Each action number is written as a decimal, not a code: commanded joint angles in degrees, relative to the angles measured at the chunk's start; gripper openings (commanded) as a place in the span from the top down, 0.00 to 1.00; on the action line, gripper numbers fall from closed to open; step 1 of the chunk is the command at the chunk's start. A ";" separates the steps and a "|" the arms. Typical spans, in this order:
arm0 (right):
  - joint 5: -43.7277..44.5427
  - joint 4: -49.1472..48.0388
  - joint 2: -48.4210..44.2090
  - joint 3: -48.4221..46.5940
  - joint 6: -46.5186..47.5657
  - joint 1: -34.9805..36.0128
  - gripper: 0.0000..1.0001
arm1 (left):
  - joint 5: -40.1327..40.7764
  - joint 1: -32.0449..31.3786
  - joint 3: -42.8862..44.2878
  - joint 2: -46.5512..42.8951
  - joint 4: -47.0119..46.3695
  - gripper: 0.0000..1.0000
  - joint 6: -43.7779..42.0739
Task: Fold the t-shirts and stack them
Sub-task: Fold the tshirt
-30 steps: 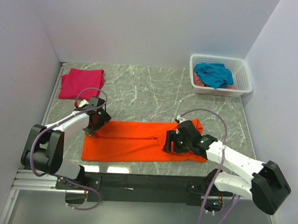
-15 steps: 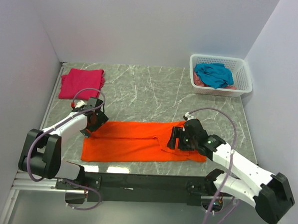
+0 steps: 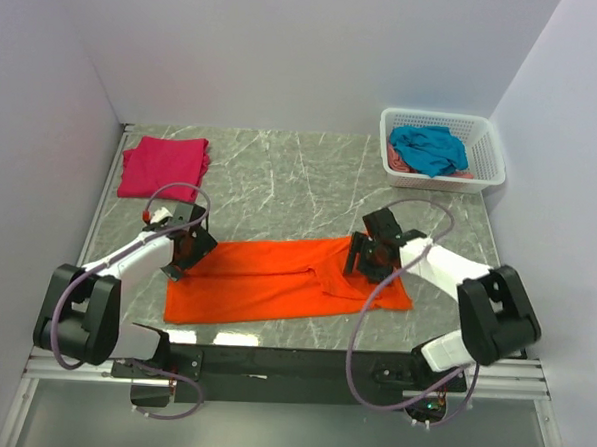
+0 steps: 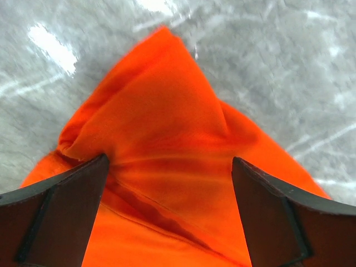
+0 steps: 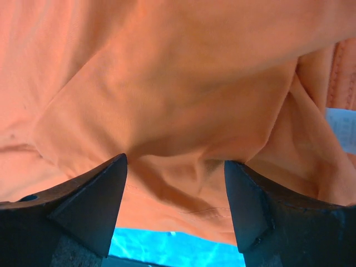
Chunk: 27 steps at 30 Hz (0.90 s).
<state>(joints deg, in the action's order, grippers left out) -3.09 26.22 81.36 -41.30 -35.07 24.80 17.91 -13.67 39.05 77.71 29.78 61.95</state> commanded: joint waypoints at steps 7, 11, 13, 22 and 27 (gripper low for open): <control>-0.69 -2.58 18.82 -18.53 7.82 -1.77 0.24 | -10.17 -1.88 -7.66 -5.02 1.95 0.01 7.82; 1.33 0.05 28.73 -30.83 12.73 -1.94 0.24 | -13.77 -2.67 -9.34 -7.13 2.64 0.01 9.85; 1.51 1.90 33.30 -37.96 15.10 -2.38 0.24 | -16.40 -3.72 -9.43 -8.10 5.45 0.01 10.46; -9.47 13.84 53.87 -68.89 23.55 -3.44 0.25 | -22.57 -16.47 -17.16 -16.80 8.80 0.01 20.92; -12.29 17.02 60.32 -82.18 24.26 -3.44 0.26 | -23.71 -24.28 -15.23 -19.00 10.03 0.01 20.32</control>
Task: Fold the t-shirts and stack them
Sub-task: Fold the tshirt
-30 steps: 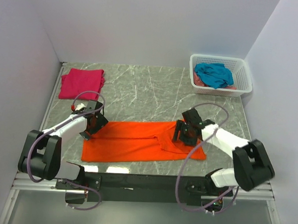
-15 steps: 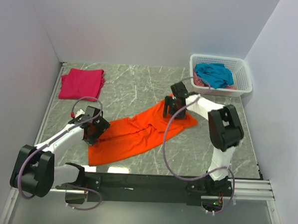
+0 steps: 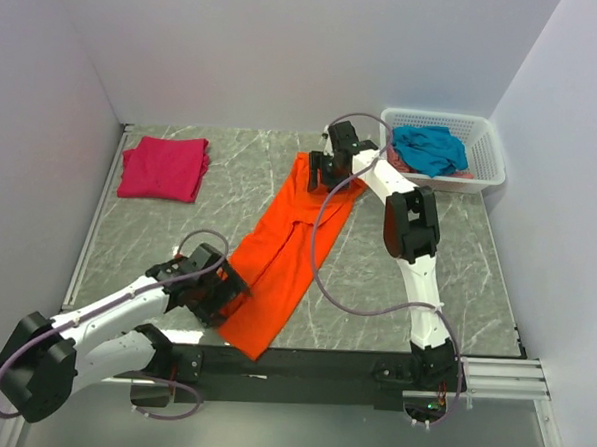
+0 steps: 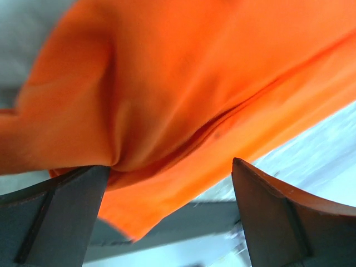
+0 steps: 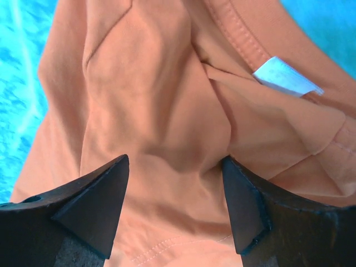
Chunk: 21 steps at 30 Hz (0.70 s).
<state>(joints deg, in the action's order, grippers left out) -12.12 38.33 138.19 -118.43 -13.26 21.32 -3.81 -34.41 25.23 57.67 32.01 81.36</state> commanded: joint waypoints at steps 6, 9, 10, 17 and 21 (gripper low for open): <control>-6.07 2.72 4.72 -7.16 2.62 0.21 0.26 | -6.98 -13.74 0.34 9.03 3.43 0.01 -2.79; -9.75 1.40 5.50 -6.46 1.39 1.26 0.26 | -10.15 -15.77 0.52 13.69 -4.29 0.01 -4.45; -10.29 1.66 6.03 -6.81 1.57 1.79 0.26 | -10.33 -16.03 0.95 14.74 -4.93 0.01 -5.15; -6.43 0.80 11.13 -15.78 -2.55 4.34 0.25 | -10.25 -18.23 6.14 21.51 -7.49 0.01 -8.85; -3.61 -7.29 11.39 -14.98 -9.05 3.29 0.24 | -9.72 -18.32 11.14 26.61 -8.89 0.01 -11.13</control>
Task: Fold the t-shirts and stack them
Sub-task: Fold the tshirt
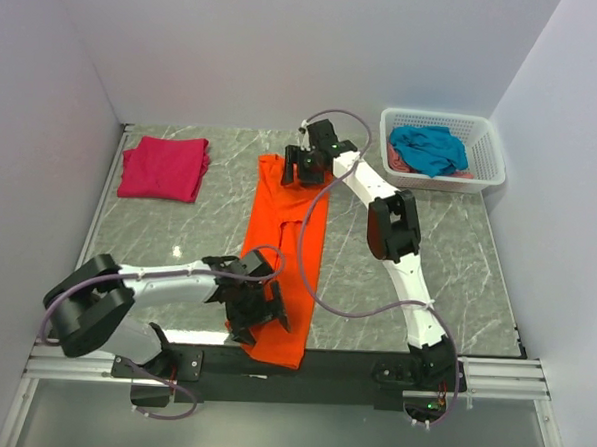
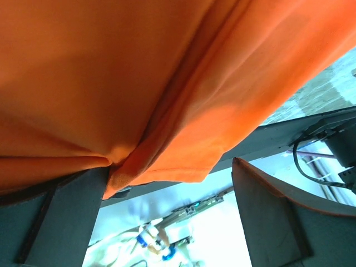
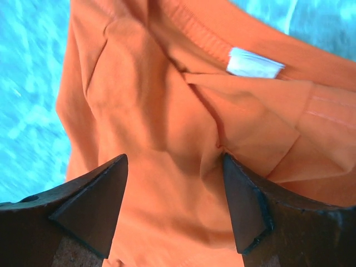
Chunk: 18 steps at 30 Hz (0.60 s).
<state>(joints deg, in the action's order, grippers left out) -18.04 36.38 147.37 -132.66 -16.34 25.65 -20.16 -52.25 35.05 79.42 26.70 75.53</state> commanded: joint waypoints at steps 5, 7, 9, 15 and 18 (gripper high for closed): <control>0.47 -10.44 3.80 -2.52 -14.59 -3.85 0.23 | 7.16 -0.49 7.48 11.81 -5.24 0.00 -7.94; 0.20 -13.52 4.85 -3.04 -18.37 -5.25 0.23 | 6.89 -0.48 8.89 13.65 -5.34 0.01 -8.72; -0.24 -14.49 5.90 -5.06 -19.95 -5.96 0.23 | 6.80 -0.49 10.74 14.45 -4.29 0.01 -9.43; 0.55 -17.92 5.91 -5.07 -23.03 -8.68 0.22 | 7.33 -0.40 13.82 13.66 -2.19 0.01 -10.31; -0.67 -18.27 5.30 -5.33 -21.47 -8.95 0.22 | 9.08 -0.92 15.05 12.00 1.24 0.01 -9.79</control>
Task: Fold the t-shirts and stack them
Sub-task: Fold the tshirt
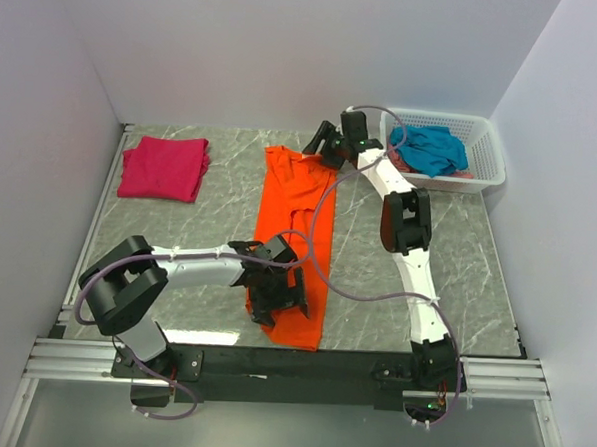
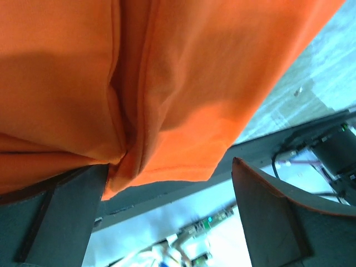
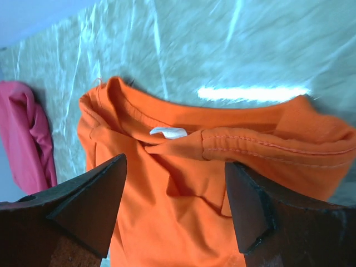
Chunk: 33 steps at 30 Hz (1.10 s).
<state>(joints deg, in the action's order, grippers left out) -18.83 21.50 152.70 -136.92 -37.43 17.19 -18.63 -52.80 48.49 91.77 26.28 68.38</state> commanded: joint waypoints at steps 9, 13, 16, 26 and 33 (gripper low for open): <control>0.46 -1.20 -8.81 -2.39 5.25 -0.75 0.20 | 11.43 -0.99 -1.99 -13.97 12.47 0.01 1.31; -0.94 -0.32 -15.14 2.60 8.07 -0.67 0.18 | 12.74 -0.56 -5.51 -20.38 14.14 0.01 2.81; -0.43 1.26 -21.99 10.40 11.49 0.21 0.13 | 15.90 2.85 -7.88 -22.59 15.20 0.01 3.60; 7.50 -8.13 -56.16 59.63 10.11 6.09 0.12 | 11.69 17.19 -19.92 -32.26 6.58 0.01 0.09; 15.12 -8.23 -67.70 76.79 6.41 11.54 0.13 | 4.58 19.57 -23.79 -28.23 -0.52 0.32 -5.00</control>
<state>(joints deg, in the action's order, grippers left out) -9.08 14.59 89.84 -62.46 -28.71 27.27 -9.17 -33.47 26.50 61.63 31.77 67.11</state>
